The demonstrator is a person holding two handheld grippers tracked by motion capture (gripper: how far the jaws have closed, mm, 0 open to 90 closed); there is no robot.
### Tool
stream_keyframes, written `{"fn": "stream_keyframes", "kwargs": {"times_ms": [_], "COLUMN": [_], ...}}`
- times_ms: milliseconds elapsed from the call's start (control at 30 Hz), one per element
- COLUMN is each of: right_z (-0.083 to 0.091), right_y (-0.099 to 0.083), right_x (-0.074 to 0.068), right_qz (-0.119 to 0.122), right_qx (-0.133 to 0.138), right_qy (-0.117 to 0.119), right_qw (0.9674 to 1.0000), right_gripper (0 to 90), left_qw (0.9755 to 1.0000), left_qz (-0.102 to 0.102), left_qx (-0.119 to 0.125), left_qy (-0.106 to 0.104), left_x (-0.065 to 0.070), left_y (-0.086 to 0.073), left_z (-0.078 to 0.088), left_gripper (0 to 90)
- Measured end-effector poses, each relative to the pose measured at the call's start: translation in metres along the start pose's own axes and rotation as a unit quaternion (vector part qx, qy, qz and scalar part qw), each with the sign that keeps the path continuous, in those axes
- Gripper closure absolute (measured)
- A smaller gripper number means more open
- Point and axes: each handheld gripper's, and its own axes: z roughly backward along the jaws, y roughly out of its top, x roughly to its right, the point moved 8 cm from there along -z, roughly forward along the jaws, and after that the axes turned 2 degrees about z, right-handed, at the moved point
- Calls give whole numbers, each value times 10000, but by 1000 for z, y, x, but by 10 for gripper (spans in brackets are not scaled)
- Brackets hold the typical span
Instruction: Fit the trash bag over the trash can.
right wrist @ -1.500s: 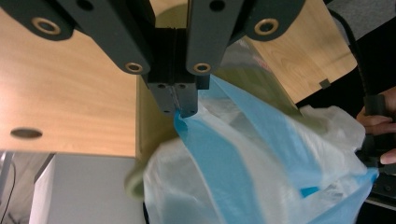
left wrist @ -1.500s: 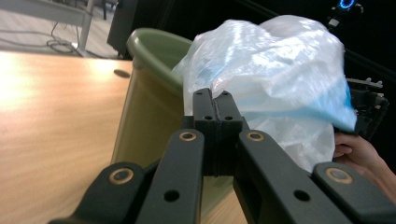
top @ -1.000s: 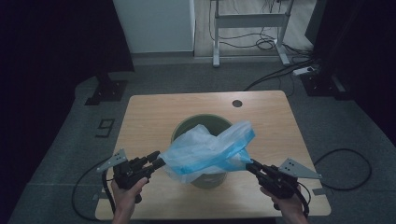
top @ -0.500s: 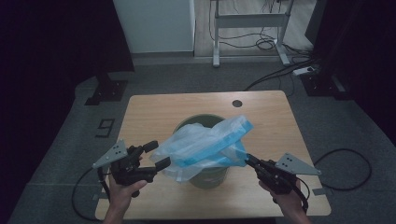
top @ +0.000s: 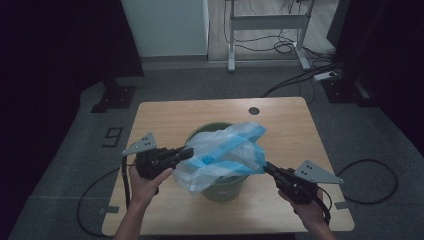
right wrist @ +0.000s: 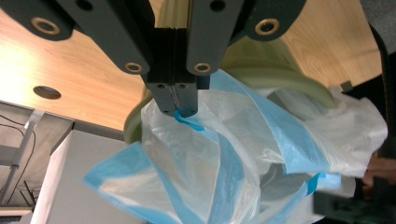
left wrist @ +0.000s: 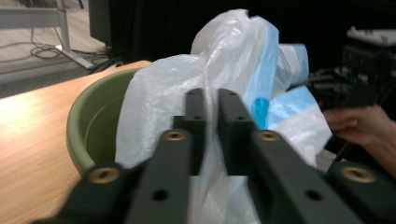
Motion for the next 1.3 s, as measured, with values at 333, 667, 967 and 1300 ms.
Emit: {"fn": "stream_keyframes", "kwargs": {"times_ms": [333,667,967,1300], "right_z": [19,-32,-47,-44], "right_y": [31,50,60,56], "right_x": [-3,8,15,65], "right_qz": [78,-25,391,277], "right_qx": [363,153,375,261], "right_qy": [44,375,-21,-722], "right_qw": [9993,9992,9985,9967], "right_gripper": [410,486,889,889], "left_qw": [9993,9990,9952,9873], "left_qz": [19,62,280,730], "left_qx": [328,431,834,1183], "left_qy": [184,49,418,775], "left_x": [-2,-7,-36,-81], "left_y": [4,5,11,20], "left_z": [-3,-4,-1,3], "left_gripper": [899,899,899,899]}}
